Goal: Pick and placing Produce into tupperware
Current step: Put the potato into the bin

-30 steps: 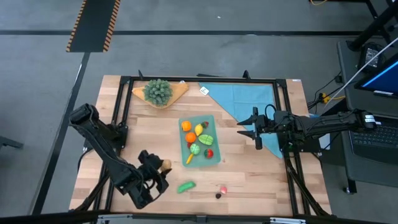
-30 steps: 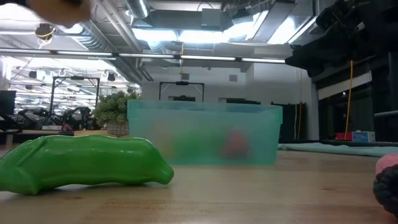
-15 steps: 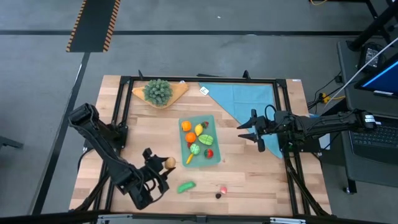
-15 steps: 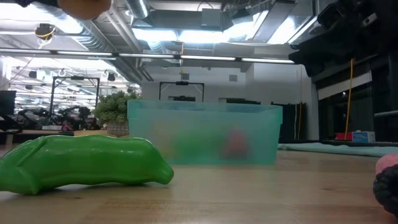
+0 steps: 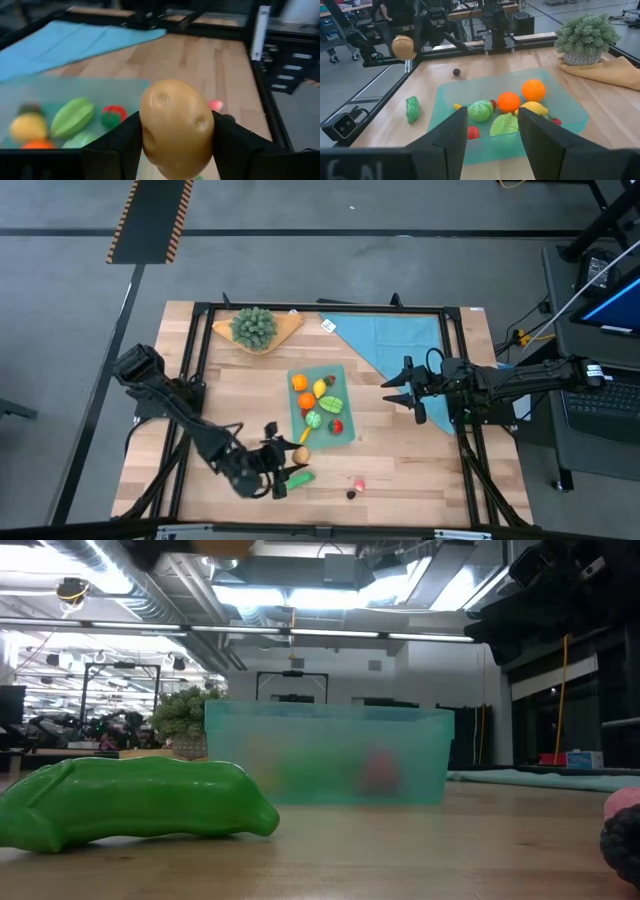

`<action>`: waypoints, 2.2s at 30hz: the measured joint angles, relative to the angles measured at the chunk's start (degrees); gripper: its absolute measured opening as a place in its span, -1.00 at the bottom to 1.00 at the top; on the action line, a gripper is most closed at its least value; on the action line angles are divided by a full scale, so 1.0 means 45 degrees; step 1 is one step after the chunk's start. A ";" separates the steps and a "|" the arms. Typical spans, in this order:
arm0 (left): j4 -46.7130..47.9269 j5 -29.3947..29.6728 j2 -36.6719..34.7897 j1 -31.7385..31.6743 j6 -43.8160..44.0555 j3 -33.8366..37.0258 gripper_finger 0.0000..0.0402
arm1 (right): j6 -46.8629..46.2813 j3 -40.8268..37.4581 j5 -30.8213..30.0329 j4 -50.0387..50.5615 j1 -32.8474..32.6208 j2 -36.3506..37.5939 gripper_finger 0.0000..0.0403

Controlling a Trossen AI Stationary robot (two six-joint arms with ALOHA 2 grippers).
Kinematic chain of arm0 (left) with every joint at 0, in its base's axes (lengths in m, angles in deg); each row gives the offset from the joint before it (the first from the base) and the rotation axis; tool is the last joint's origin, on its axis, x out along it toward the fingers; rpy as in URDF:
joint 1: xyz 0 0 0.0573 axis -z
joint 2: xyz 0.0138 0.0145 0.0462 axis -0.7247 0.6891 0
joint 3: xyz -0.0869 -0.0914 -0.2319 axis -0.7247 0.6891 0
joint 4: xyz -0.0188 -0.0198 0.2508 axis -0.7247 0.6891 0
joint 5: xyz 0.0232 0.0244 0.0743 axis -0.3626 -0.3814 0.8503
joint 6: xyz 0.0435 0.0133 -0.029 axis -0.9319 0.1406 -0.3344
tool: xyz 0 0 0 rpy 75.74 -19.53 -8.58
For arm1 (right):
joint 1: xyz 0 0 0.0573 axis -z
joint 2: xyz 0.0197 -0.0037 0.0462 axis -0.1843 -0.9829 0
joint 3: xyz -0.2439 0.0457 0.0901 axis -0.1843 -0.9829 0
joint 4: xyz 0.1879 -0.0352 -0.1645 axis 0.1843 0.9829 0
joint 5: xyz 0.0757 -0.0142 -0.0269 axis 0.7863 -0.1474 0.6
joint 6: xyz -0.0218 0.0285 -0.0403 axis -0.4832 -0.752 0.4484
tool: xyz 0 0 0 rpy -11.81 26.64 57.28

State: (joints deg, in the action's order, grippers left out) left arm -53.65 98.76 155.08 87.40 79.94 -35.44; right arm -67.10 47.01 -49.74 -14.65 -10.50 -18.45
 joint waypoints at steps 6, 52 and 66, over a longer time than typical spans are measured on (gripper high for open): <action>-0.3850 -0.1565 -0.0578 -0.1165 -0.3246 0.1612 -0.06 | -0.0005 0.0000 0.0010 0.0011 -0.0256 0.0000 -0.13; -0.2859 -1.2037 -0.4366 -1.0241 -0.4980 0.4320 -0.06 | 0.0806 0.0000 -0.0704 0.0224 -0.0806 -0.0024 -0.13; 0.5338 -1.1973 -0.3228 -1.0434 -0.5412 -0.0262 -0.06 | 0.0325 0.0000 -0.0709 0.0536 -0.0806 -0.0024 -0.13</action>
State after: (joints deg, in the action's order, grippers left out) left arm -29.63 44.88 140.55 40.44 55.59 -36.62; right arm -65.64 47.01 -52.93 -12.24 -14.13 -18.56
